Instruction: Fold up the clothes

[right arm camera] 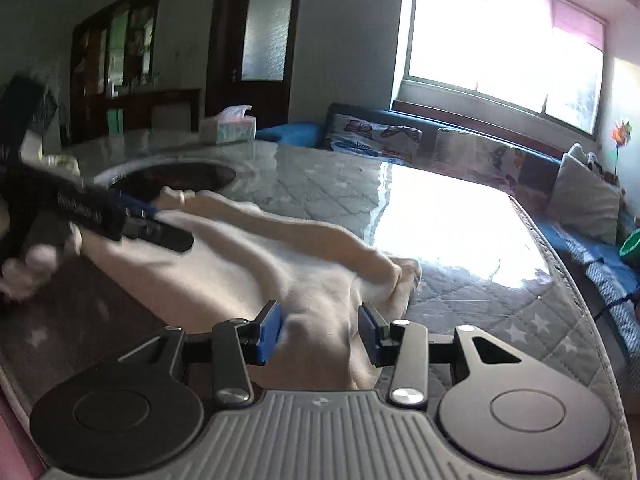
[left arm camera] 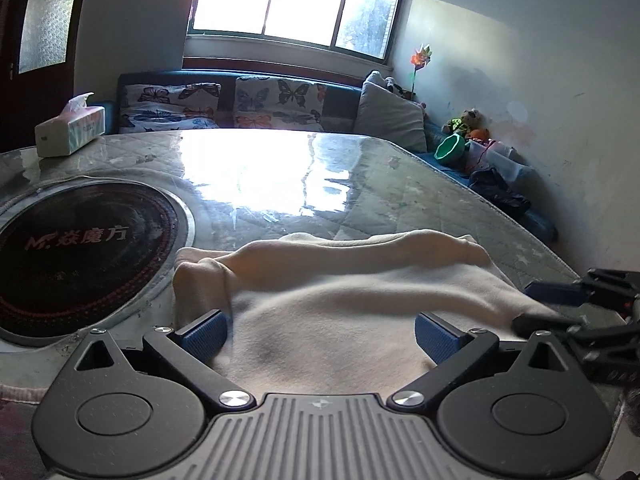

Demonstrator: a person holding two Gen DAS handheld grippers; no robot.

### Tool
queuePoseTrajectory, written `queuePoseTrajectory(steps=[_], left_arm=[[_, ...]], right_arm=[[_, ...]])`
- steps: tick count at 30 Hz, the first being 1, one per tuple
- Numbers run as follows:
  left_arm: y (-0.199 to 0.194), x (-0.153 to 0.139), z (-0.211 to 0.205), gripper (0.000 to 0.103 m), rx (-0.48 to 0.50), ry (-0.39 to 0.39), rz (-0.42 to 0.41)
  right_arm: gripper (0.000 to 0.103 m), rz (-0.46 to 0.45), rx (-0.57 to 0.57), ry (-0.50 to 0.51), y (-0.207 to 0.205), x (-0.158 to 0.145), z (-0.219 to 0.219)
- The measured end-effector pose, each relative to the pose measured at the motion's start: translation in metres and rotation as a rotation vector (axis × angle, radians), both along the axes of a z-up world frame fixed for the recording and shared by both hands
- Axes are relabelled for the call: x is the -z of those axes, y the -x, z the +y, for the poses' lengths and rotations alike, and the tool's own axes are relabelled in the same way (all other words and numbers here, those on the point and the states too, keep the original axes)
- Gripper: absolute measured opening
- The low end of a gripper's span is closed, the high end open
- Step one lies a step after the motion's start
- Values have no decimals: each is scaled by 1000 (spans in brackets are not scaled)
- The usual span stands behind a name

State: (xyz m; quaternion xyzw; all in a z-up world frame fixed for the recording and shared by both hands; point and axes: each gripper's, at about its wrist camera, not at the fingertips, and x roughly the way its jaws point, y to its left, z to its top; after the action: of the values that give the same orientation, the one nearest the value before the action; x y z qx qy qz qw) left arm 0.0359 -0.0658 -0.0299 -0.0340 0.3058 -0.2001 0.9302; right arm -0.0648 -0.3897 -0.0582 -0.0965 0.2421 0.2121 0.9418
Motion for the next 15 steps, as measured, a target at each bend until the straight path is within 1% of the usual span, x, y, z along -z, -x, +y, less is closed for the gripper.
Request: queuePoseTrajectory(steps=[3,6,10,15], left_arm=[[0,-1,2,102,-5,5,-1],[0,1,2,102,-8,-6,-5],[1,0,0,100,-12,-25,-12],[8,-6,2,100,-24,-69,-46]], right_arm=[[42,-31,30,-22,4,-9,-10],[41,-15,78,15,1,0,-17],[42,-35,87,68,2,15,-18],[43,-42,89,62,-7,0,-13]])
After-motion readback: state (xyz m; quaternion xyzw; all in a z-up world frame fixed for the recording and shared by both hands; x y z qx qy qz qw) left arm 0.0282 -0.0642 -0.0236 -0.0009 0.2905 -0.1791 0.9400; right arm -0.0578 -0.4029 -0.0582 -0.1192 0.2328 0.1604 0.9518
